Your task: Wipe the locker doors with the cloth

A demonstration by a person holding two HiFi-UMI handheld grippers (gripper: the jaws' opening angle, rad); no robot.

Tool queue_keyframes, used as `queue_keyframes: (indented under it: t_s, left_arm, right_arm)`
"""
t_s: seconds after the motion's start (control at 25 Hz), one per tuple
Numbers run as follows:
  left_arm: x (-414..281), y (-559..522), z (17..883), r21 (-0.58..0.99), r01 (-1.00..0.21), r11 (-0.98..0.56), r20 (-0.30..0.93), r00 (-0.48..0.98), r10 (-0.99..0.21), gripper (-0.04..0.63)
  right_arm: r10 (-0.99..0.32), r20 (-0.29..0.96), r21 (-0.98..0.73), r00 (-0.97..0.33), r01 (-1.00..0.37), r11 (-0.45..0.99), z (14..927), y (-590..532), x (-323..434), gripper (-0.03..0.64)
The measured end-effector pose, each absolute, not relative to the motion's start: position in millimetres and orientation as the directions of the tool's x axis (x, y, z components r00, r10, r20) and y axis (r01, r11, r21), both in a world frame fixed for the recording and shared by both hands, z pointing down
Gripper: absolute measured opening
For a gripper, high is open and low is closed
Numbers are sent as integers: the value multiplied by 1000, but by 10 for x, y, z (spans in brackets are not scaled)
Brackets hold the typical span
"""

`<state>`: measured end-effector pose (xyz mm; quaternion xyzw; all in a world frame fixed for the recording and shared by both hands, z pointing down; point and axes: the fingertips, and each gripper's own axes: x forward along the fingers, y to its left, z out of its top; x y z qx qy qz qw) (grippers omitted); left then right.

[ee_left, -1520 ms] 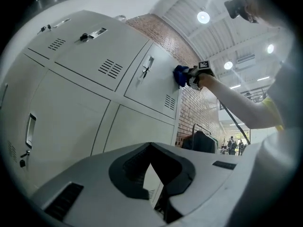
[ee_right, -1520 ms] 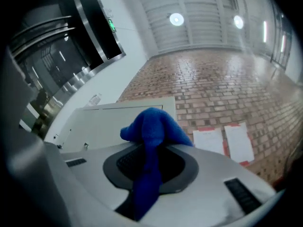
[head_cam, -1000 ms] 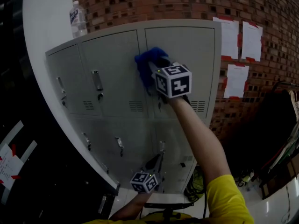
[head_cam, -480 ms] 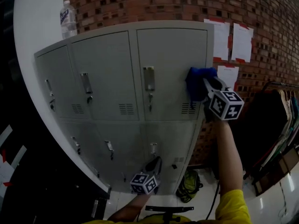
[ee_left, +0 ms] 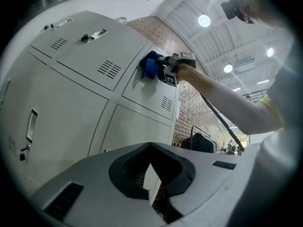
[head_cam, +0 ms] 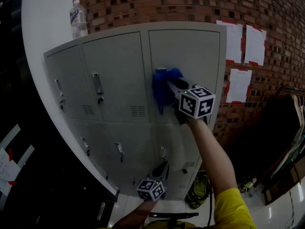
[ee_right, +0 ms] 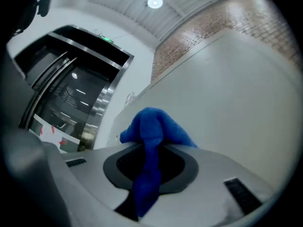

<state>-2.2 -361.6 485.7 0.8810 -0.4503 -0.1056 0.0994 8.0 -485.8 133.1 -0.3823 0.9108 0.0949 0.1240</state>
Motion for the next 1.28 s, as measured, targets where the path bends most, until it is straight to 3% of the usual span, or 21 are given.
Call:
queue_keyframes:
  t_s: [0.16, 0.32, 0.56, 0.68, 0.84, 0.96, 1.28]
  left_arm:
    - [-340, -3544, 4953, 283, -808, -517, -89, 514, -853, -8]
    - [-524, -3548, 5064, 290, -824, -487, -72, 489, -869, -8]
    - [-393, -3615, 5061, 293, -797, -527, -78, 530, -845, -8]
    - [-307, -3691, 5044, 301, -786, -539, -74, 545, -835, -8]
    - [-158, -3694, 4947, 307, -764, -567, -94, 569, -817, -8]
    - [-161, -3657, 4942, 295, -766, -571, -96, 571, -815, -8]
    - [-596, -3528, 5080, 298, -824, -482, -72, 484, -872, -8]
  right_arm:
    - [-652, -285, 97, -702, -698, 709, 1330, -4889, -472, 71]
    - [-638, -317, 87, -702, -692, 717, 1282, -4808, -374, 71]
    - [-748, -398, 92, -530, -835, 543, 1516, -4393, 1009, 71]
    - [-831, -335, 38, -444, -888, 459, 1906, -4483, 1711, 71]
    - [-870, -279, -37, -406, -901, 432, 2363, -4731, 2017, 71]
    - [-853, -278, -47, -441, -881, 471, 2488, -4759, 1838, 71]
    - [-720, -214, -60, -660, -727, 684, 2755, -4902, 219, 71]
